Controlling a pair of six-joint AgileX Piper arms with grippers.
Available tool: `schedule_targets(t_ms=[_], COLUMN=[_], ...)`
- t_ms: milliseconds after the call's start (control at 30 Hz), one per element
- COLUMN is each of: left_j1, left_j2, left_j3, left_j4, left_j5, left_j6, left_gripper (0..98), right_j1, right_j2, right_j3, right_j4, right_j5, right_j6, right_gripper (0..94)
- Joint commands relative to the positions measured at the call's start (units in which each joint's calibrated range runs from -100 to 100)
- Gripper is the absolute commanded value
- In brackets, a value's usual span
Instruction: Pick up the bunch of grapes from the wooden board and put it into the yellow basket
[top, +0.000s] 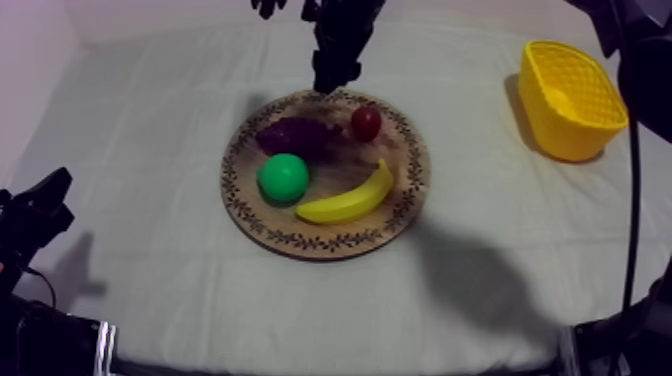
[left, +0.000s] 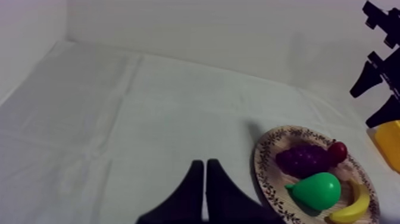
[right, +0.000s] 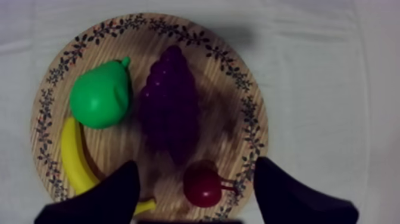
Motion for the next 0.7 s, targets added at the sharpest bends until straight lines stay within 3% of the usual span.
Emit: schedule_targets(t_ms=[0,667], left_j1=[-0.03,-0.03], left_j2=[0.00,0.00], left_j3=[-0.03,-0.03], left_j4=[0.02,0.02], left_j5=[0.02,0.02], left_j6=[-0.02,-0.02], left_gripper=[0.1,0.1], right_j1=[0.03,-0.13], right_j2=[0.14,9.28], right_j3=[0.01,-4.63], right_j4=[-0.28,-4.45], right_j5=[0.20,3.48], right_j6=[0.53,4.52], right_gripper=[58.9,58.9])
